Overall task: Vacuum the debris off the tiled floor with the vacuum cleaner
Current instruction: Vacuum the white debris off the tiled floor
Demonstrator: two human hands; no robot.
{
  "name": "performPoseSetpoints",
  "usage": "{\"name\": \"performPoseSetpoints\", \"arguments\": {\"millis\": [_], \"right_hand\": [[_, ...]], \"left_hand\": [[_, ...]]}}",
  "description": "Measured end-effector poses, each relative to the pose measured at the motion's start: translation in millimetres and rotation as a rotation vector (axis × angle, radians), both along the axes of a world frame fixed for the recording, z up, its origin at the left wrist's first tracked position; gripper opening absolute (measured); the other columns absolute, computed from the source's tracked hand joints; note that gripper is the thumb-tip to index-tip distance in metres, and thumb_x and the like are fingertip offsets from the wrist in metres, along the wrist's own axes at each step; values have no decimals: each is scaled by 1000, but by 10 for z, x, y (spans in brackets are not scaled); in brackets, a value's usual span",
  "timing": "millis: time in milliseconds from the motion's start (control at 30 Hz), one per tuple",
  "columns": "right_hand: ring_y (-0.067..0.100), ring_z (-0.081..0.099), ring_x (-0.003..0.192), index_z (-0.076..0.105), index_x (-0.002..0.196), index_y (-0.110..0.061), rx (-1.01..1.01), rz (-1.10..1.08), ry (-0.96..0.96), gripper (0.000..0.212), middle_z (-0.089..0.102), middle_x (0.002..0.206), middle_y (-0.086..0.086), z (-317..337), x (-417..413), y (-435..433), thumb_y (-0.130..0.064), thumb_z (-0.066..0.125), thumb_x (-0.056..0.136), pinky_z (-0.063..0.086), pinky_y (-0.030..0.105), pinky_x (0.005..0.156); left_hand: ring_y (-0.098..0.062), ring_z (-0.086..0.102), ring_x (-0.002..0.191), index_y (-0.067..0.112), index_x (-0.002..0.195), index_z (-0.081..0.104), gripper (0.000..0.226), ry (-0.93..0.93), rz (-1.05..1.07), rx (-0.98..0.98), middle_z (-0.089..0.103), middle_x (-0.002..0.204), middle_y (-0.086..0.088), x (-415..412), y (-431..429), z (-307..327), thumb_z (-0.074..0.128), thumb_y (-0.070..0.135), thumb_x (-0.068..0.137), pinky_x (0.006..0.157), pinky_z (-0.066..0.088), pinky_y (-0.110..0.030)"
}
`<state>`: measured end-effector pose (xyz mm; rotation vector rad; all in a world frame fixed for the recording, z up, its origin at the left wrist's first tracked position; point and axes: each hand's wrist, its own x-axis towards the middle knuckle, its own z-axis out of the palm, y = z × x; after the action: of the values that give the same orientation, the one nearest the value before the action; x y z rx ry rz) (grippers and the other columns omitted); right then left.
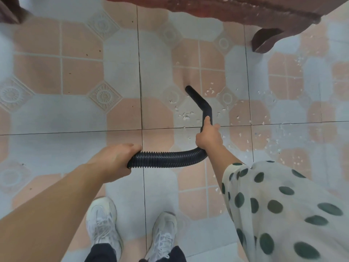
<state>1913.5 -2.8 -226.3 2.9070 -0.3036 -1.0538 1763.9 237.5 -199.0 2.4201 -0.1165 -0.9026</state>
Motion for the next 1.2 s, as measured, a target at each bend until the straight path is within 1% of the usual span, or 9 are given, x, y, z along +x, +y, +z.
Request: {"name": "performPoseSetpoints", "arguments": {"millis": [267,467,567,700,800,867,1033,1100,1200], "right_hand": [[34,56,100,0,157,-19,26,-10,-26,82,23,143,20,-123,361,37,-8,51,94,45,36,72],[34,55,103,0,157,-18,99,24,-69,83,35,141,18,-263,695,276,-13,53,94,44,36,72],[31,49,89,1,157,-19,135,39,-68,81,36,141,17,-308,761,328,-10,50,94,42,35,67],[29,48,86,6,157,-20,211,-18,-53,75,41,138,15,-363,795,297,-10,48,95,39,31,51],[31,54,93,16,153,-22,305,-109,-24,66,44,131,15,-352,722,210,-16,49,97,54,39,69],[32,56,96,24,148,-21,346,-132,-13,58,46,128,15,-334,630,126,-19,50,97,56,42,78],[30,57,96,38,134,-15,457,-193,29,39,52,118,13,-329,461,-36,-21,51,97,56,48,86],[28,57,94,39,133,-13,495,-232,36,39,53,113,12,-310,456,-55,-19,51,97,57,46,83],[22,56,81,37,135,-10,545,-363,55,42,51,98,8,-309,497,-51,-19,52,97,51,33,62]], "left_hand": [[-20,47,68,27,84,36,29,-18,89,23,44,71,8,91,-144,-107,56,8,73,52,32,-30],[-21,48,68,25,90,40,30,-48,176,68,45,70,8,195,-70,-189,59,8,74,50,30,-28],[-21,50,69,24,91,42,30,-48,202,84,48,72,7,167,-87,-220,60,9,73,51,33,-29],[-20,50,68,25,89,41,30,-47,241,86,48,72,7,91,-131,-241,60,8,73,52,33,-30],[-19,51,69,29,85,38,32,-42,247,88,51,74,6,38,-198,-233,59,8,72,53,36,-29],[-16,50,68,30,84,37,32,-40,250,90,50,74,8,-6,-258,-200,58,8,72,51,32,-26],[-17,53,76,36,105,39,51,-41,235,41,54,87,10,-112,-464,-110,52,1,70,60,44,-31],[-18,53,77,35,110,39,57,-42,221,23,54,89,9,-133,-548,-87,50,-4,69,64,47,-34],[-18,53,77,34,111,40,57,-47,233,34,54,89,8,-140,-597,-59,50,-4,70,61,44,-32]]}}
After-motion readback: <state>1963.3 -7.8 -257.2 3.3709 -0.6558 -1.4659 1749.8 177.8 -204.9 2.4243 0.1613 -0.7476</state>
